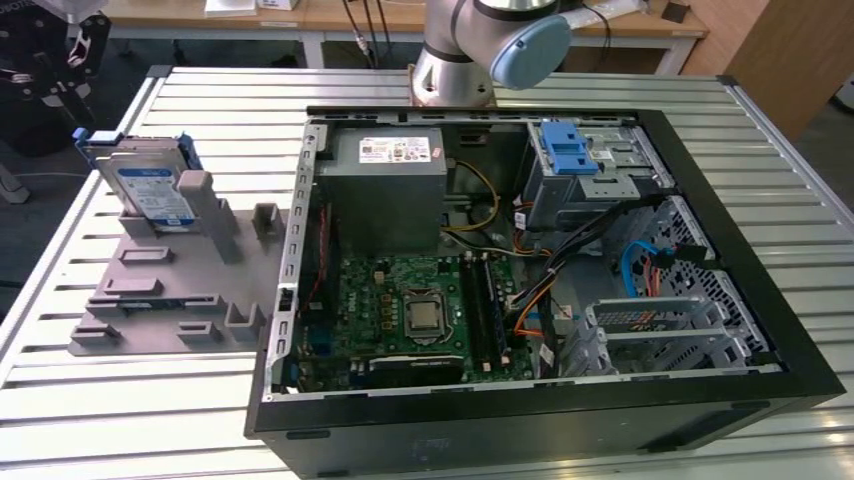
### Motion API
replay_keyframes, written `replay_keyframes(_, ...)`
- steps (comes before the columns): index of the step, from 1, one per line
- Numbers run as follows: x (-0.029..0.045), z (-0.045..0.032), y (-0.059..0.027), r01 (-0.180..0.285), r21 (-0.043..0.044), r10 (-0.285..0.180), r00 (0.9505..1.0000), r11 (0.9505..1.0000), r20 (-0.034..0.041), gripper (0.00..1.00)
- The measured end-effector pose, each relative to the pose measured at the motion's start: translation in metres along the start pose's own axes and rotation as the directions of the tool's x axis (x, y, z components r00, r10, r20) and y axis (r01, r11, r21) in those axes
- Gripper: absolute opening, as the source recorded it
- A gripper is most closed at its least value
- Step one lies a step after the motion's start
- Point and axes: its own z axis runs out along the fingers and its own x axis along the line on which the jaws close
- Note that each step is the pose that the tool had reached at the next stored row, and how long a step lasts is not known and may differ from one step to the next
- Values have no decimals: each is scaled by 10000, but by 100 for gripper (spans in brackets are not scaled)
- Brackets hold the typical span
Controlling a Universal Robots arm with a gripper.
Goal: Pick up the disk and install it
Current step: 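Pick up the disk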
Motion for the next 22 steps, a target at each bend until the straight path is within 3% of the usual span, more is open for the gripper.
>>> replay_keyframes(6,0,1,0,585,-11,-585,9983,9983,-25,11)
replay_keyframes(12,0,2,0,1227,-24,-1227,9924,9924,-50,11)
replay_keyframes(17,0,2,0,1719,-33,-1719,9851,9851,-66,11)
replay_keyframes(22,0,4,-1,2289,-39,-2289,9734,9735,-80,11)
